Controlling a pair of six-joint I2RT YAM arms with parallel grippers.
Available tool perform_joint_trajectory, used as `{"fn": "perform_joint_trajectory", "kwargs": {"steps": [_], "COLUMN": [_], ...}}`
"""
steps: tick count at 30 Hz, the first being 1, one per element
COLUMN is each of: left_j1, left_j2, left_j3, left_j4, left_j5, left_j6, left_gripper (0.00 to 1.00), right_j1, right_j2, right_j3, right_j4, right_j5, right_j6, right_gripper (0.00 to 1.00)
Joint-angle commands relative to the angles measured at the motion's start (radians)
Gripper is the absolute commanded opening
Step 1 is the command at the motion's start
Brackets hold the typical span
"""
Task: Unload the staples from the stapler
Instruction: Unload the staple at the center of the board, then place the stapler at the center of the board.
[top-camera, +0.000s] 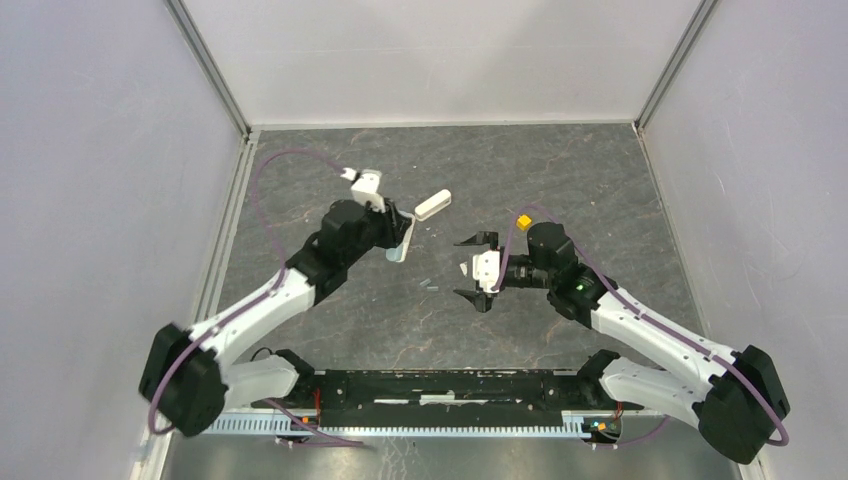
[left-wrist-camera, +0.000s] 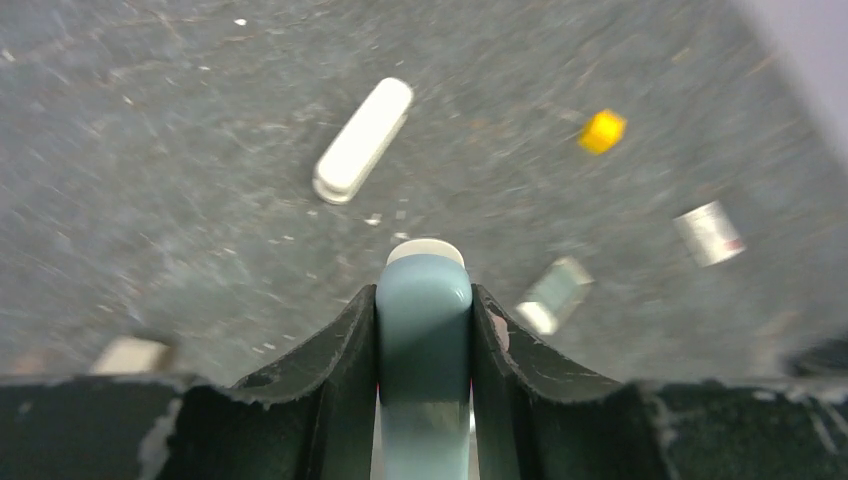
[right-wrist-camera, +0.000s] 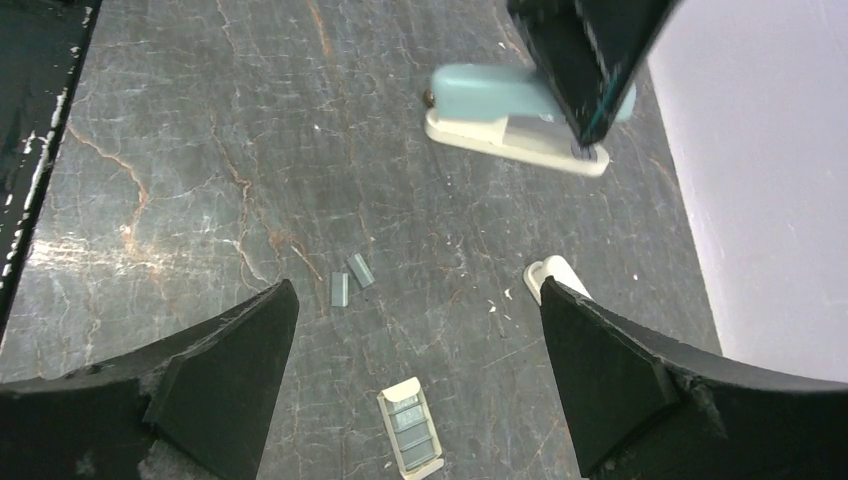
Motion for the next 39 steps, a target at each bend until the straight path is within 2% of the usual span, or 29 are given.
{"fn": "perform_joint_trajectory", "kwargs": {"steps": [1, 5, 10, 21, 22, 26, 29, 34, 39], "left_j1": [0.005, 0.027, 0.070, 0.135, 0.137, 0.144, 0.152, 0.164, 0.165], "left_j2": [0.247, 0.483, 0.700, 0.972, 0.985, 1.009, 1.008, 0.953, 0.803], "left_j3": [0.189, 0.394, 0.578, 0.853, 0.864, 0.902, 0.919, 0.911, 0.840], "left_j4": [-0.094, -0.207, -0.279, -0.408, -0.413, -0.431, -0.447, -0.453, -0.456], "left_j5": [-0.032, -0.046, -0.053, -0.131, -0.129, -0.130, -0.130, -0.093, -0.034], "left_j6": [0.458, 0.575, 0.633, 0.583, 0.578, 0.549, 0.524, 0.494, 0.474], "left_gripper": [0.05, 0.03, 0.02, 0.06, 0.10, 0.37, 0.53, 0.65, 0.67], "right_j1": [-0.028, -0.039, -0.048, -0.060, -0.060, -0.064, -0.071, -0.083, -0.096], "right_j2": [-0.018, -0.018, -0.017, -0.013, -0.011, -0.009, -0.009, -0.014, -0.018], "right_j3": [0.013, 0.016, 0.016, 0.019, 0.019, 0.019, 0.019, 0.021, 0.024], "right_j4": [-0.027, -0.044, -0.059, -0.100, -0.101, -0.107, -0.111, -0.117, -0.125], "right_j5": [-0.079, -0.077, -0.077, -0.076, -0.077, -0.078, -0.081, -0.099, -0.121], "right_j6": [0.010, -0.004, -0.027, -0.064, -0.065, -0.073, -0.074, -0.074, -0.074], "right_gripper": [0.98, 0.98, 0.98, 0.98, 0.98, 0.98, 0.98, 0.98, 0.98]}}
